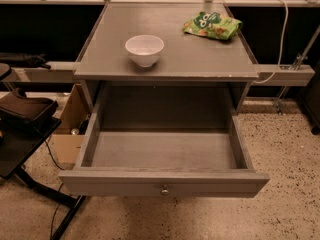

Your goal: Place 7up can into top drawer

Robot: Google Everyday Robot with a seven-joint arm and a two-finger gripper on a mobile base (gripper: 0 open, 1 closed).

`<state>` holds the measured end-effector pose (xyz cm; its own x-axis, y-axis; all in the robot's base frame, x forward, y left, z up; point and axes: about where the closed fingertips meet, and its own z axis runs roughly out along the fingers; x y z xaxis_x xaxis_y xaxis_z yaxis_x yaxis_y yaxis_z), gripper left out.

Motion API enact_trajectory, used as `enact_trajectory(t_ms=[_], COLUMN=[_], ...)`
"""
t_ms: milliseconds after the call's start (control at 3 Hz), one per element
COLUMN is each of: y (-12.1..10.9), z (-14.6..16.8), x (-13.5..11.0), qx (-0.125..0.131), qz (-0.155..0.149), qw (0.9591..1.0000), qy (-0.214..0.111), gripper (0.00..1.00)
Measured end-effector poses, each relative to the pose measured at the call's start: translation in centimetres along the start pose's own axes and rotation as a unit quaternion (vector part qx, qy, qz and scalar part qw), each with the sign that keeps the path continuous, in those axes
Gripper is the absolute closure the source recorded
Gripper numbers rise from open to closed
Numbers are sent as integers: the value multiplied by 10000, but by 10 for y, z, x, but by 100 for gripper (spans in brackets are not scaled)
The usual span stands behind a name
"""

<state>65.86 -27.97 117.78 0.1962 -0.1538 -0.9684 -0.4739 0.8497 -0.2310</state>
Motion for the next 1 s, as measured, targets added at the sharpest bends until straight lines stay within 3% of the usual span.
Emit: enact_trajectory(t_ms=[333,667,1000], y=[31,81,184], z=[-31,-45,-24], x=[51,154,313], qx=[-198,-652,-1495], qz=[266,829,1400], qw=[9994,9943,9768], qy=[-17,161,621], gripper=[100,100,100])
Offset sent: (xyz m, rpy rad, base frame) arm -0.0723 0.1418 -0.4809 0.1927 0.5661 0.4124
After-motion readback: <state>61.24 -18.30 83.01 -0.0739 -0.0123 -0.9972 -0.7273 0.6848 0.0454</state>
